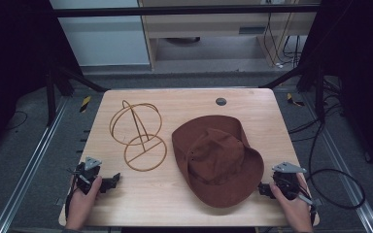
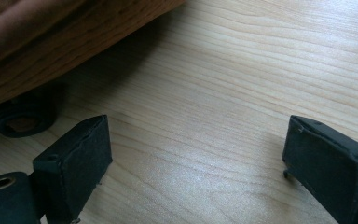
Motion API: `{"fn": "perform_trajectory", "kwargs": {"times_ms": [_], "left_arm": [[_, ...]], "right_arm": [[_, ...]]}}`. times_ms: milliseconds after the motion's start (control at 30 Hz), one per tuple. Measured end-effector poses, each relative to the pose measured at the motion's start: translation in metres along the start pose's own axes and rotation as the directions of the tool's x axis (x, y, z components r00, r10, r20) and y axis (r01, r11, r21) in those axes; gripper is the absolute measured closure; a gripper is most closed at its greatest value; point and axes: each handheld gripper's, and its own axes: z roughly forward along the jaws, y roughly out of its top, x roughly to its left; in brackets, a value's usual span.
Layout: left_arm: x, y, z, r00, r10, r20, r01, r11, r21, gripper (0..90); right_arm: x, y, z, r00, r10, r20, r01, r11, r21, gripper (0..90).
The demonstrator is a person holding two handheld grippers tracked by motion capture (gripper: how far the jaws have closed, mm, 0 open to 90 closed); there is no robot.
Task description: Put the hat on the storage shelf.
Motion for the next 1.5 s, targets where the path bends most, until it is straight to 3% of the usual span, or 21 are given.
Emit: {"fn": "perform_trajectory", "kwargs": {"times_ms": [567,733,767,867,967,1133,1367,1500], "left_arm": [[0.0,0.0,0.0,1.0,0.0,0.0,0.0,1.0,0.0,0.0],[0.0,0.0,0.0,1.0,-0.001,-0.001,0.001,1.0,0.0,0.0],[0.0,0.0,0.0,1.0,0.002,-0.001,-0.002,1.0,0.002,0.0],[0.0,0.0,0.0,1.0,0.004,0.0,-0.004,1.0,0.004,0.0],[0.0,0.0,-0.001,1.0,0.002,-0.003,-0.002,1.0,0.002,0.0],[0.0,0.0,-0.001,1.0,0.002,-0.003,-0.002,1.0,0.004,0.0],[0.0,0.0,-0.001,1.0,0.001,-0.004,-0.001,1.0,0.004,0.0],[0.0,0.0,-0.001,1.0,0.001,-0.004,-0.001,1.0,0.004,0.0]], "right_arm": [[0.0,-0.001,-0.002,1.0,0.0,-0.001,0.0,1.0,0.004,8.6],[0.002,0.001,-0.012,0.9994,-0.032,0.009,0.032,0.999,0.006,11.9],[0.005,0.005,-0.02,0.9974,-0.067,0.026,0.066,0.997,0.029,12.2],[0.007,0.018,-0.038,0.9919,-0.11,0.064,0.107,0.993,0.054,13.4],[0.006,0.033,-0.053,0.9874,-0.129,0.092,0.124,0.991,0.056,13.7],[0.008,0.061,-0.074,0.9824,-0.162,0.093,0.156,0.985,0.073,13.9],[0.007,0.09,-0.086,0.9702,-0.212,0.118,0.196,0.972,0.129,13.4],[0.01,0.108,-0.09,0.9605,-0.254,0.114,0.233,0.958,0.169,13.6]]}}
